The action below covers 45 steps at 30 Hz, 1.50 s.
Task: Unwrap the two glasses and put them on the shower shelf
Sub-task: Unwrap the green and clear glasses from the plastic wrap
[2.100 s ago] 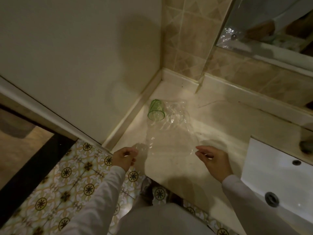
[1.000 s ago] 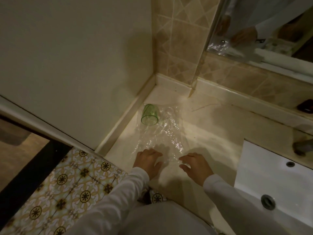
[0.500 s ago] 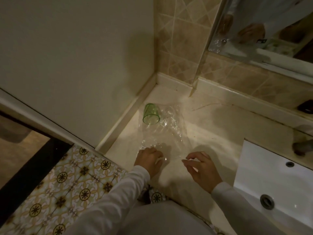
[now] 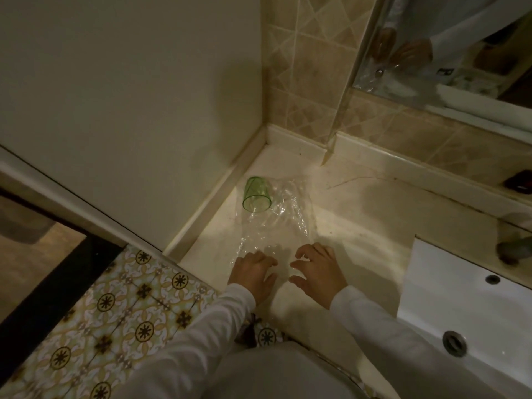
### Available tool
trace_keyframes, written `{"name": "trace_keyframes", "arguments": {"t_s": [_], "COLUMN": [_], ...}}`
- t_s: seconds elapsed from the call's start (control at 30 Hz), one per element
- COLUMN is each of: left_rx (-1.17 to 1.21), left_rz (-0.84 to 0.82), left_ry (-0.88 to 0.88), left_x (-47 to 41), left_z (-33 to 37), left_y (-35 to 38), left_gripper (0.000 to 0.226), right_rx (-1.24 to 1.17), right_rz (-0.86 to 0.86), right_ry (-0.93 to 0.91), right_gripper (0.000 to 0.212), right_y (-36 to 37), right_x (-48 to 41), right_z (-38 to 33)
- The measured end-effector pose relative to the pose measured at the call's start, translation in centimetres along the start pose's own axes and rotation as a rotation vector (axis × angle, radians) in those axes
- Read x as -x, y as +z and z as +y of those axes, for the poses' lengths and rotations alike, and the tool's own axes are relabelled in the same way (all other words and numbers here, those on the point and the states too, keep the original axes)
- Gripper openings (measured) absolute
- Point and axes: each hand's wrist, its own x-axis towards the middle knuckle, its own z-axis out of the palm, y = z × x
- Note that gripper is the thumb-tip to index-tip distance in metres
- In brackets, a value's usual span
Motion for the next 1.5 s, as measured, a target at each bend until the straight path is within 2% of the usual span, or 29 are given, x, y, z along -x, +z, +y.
{"name": "trace_keyframes", "arguments": {"t_s": [0.07, 0.2, 0.3, 0.37, 0.47, 0.53, 0.67, 0.77, 0.8, 0.9, 1.03, 1.2, 1.5], "left_rx": [-0.006, -0.003, 0.003, 0.025, 0.040, 0.003, -0.046, -0.027, -0.020, 0.007, 0.027, -0.027, -0.102], "left_rz": [0.012, 0.033, 0.053, 0.091, 0.207, 0.245, 0.240, 0.291, 0.317, 0.374, 0.397, 0.361, 0.468], "left_ry": [-0.010, -0.028, -0.009, 0.032, 0.123, 0.132, 0.113, 0.110, 0.121, 0.134, 0.062, 0.099, 0.155], "left_x": [0.2, 0.4, 0.7, 1.0, 1.7, 2.2, 3.2, 3.8, 4.0, 4.5, 4.7, 5.3, 6.8], "left_z": [-0.2, -0.5, -0.5, -0.4, 0.0, -0.1, -0.8, -1.4, -1.5, -1.8, -3.3, -4.6, -4.9], "left_y": [-0.1, -0.4, -0.5, -0.9, -1.4, -1.5, -1.5, -1.8, -1.9, -2.1, -2.5, -2.7, -3.1], "left_gripper": [0.039, 0.043, 0.041, 0.035, 0.013, 0.005, 0.005, 0.005, 0.007, 0.013, 0.021, 0.018, 0.009], "right_rx": [-0.006, -0.035, -0.128, -0.194, -0.260, -0.289, -0.307, -0.266, -0.245, -0.241, -0.270, -0.251, -0.257], "right_rz": [0.012, 0.014, 0.047, 0.089, 0.176, 0.198, 0.189, 0.148, 0.157, 0.212, 0.254, 0.282, 0.265], "right_ry": [-0.028, -0.055, -0.111, -0.126, -0.064, -0.041, -0.079, -0.076, -0.080, -0.096, -0.111, -0.144, -0.097], "right_gripper": [0.023, 0.026, 0.014, 0.007, 0.014, 0.004, 0.006, 0.030, 0.031, 0.013, 0.010, 0.014, 0.021], "right_y": [0.0, -0.2, 0.1, 0.4, 0.6, 0.6, 1.0, 1.2, 1.3, 1.2, 0.5, -0.2, -0.2], "right_x": [-0.4, -0.6, 0.6, 1.5, 2.1, 2.0, 2.3, 2.7, 2.7, 2.6, 2.4, 2.4, 2.6], "right_z": [-0.6, -1.4, -1.5, -1.4, -0.4, 0.0, 0.1, 0.2, 0.2, 0.2, 0.4, 1.1, 1.6]}}
